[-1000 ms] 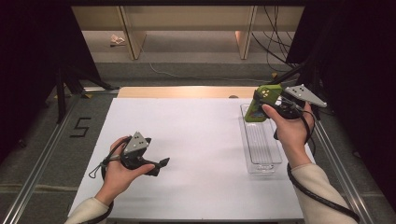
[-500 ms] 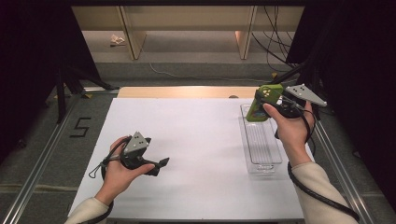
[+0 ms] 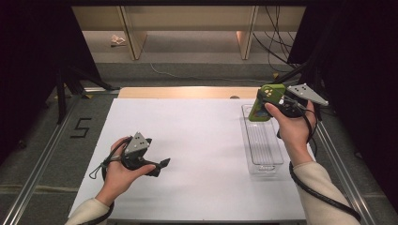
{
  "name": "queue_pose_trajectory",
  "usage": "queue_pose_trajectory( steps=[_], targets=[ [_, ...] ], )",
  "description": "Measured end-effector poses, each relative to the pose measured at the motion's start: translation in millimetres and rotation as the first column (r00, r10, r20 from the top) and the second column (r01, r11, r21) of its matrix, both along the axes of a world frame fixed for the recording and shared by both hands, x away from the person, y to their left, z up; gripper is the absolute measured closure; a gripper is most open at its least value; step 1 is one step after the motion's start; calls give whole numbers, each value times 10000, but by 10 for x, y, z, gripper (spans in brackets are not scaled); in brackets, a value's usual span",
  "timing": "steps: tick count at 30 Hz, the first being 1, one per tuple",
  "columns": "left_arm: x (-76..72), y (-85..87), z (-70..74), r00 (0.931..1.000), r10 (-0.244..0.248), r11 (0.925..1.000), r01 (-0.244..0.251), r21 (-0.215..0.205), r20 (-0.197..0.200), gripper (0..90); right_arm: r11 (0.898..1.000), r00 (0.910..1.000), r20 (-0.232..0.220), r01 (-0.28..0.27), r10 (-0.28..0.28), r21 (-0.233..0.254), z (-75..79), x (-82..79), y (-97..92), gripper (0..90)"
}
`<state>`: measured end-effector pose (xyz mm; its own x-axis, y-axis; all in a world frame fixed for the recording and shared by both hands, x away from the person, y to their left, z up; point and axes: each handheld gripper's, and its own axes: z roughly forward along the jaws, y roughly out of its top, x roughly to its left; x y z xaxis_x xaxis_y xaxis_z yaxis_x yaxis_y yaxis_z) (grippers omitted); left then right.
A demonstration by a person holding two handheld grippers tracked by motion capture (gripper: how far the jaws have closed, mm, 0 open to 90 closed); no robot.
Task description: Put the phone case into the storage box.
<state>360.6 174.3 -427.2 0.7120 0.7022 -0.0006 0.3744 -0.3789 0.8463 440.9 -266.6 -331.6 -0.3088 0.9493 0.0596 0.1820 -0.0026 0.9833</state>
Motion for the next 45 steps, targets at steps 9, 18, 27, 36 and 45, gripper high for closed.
queue_pose_trajectory(
  steps=[9, 18, 27, 36, 45],
  targets=[
    [1, 2, 1, 10000, 13, 10000, -13, -4, 8, 20, 9999, 10000, -24, 88, -88, -100, -13, 30, -20, 172],
    [1, 2, 0, 10000, 23, 10000, -23, 19, 4, 20, 9998, 9999, -37, 140, -140, -150, -15, 58, -38, 172],
    [5, 6, 0, 10000, 29, 10000, -29, 11, 13, 20, 9996, 9997, -101, 203, -205, -204, -30, 93, -51, 172],
    [9, 11, -4, 10000, 50, 10000, -50, 6, 1, 20, 9994, 9997, -86, 209, -212, -259, -26, 133, -33, 172],
    [8, 16, 0, 10000, 80, 10000, -80, 1, 14, 23, 9992, 9997, -113, 198, -202, -346, -44, 176, -17, 172]
  ],
)
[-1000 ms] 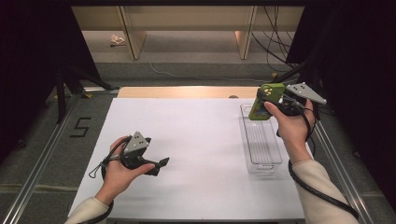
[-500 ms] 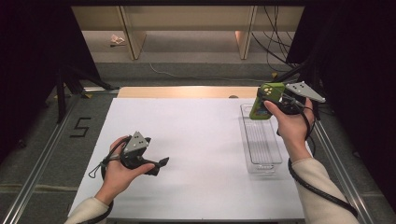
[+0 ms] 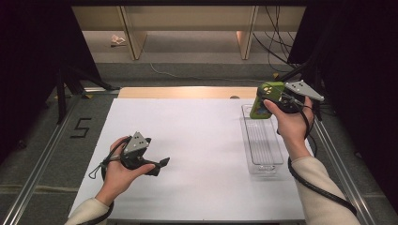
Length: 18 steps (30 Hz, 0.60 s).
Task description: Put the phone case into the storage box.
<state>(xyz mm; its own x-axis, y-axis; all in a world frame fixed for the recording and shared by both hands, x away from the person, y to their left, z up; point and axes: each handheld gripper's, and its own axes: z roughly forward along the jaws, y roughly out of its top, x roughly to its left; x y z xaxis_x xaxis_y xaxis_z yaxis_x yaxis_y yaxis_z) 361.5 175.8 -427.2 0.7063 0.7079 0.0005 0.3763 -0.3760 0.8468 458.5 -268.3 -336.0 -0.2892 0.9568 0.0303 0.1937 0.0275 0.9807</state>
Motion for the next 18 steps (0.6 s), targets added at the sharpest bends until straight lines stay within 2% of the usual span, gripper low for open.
queue_pose_trajectory(
  steps=[18],
  targets=[
    [2, 4, -3, 10000, -13, 10000, 13, -7, -26, 22, 9999, 9999, -137, 5, -7, -148, -58, 99, 38, 172]
  ],
)
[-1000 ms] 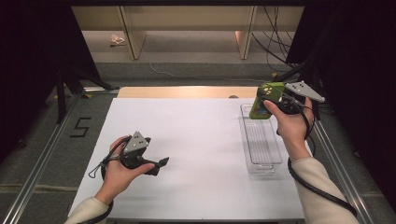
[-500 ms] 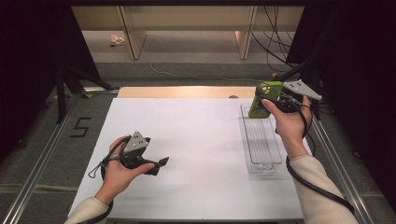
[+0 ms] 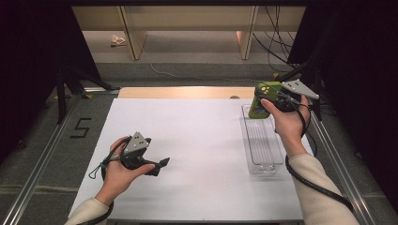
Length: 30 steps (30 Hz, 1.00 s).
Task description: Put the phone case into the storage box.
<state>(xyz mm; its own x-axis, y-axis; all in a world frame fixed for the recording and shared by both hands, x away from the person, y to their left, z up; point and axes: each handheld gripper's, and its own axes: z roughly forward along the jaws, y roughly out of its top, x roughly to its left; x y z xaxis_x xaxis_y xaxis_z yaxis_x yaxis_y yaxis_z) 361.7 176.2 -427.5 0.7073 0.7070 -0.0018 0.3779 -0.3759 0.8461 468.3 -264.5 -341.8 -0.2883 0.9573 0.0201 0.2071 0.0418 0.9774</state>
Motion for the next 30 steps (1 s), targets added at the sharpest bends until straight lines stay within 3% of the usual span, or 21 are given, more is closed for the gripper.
queue_pose_trajectory(
  steps=[30],
  targets=[
    [0, -1, -5, 10000, 10, 10000, -10, -21, -15, 22, 10000, 10000, -70, 52, -52, -26, -33, 78, 10, 171]
  ],
)
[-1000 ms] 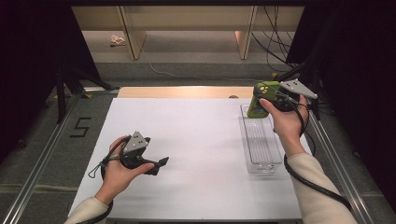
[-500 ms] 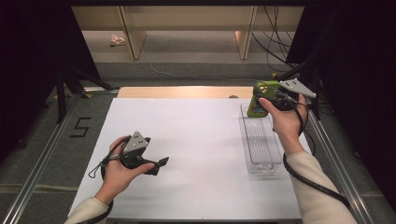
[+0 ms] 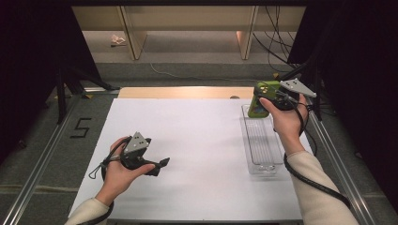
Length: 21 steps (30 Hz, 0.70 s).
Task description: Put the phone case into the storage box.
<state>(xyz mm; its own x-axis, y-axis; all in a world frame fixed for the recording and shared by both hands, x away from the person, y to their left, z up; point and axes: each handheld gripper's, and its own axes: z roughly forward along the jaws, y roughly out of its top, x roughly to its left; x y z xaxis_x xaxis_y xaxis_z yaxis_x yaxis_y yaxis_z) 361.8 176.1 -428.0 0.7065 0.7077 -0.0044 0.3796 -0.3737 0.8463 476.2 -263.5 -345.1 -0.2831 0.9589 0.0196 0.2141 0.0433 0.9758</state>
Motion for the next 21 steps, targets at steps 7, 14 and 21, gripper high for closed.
queue_pose_trajectory(
  steps=[7, 14, 21],
  targets=[
    [1, 2, -1, 10000, -2, 10000, 2, 15, -5, 22, 10000, 10000, -35, 23, -23, -14, -9, 14, 2, 172],
    [1, 0, 0, 10000, 1, 10000, -1, 3, -1, 22, 10000, 10000, -53, -4, 4, -71, -30, 34, 18, 172],
    [1, 3, -2, 10000, 10, 10000, -10, 14, -15, 22, 10000, 10000, -73, -17, 17, -71, -37, 55, 30, 172]
  ],
)
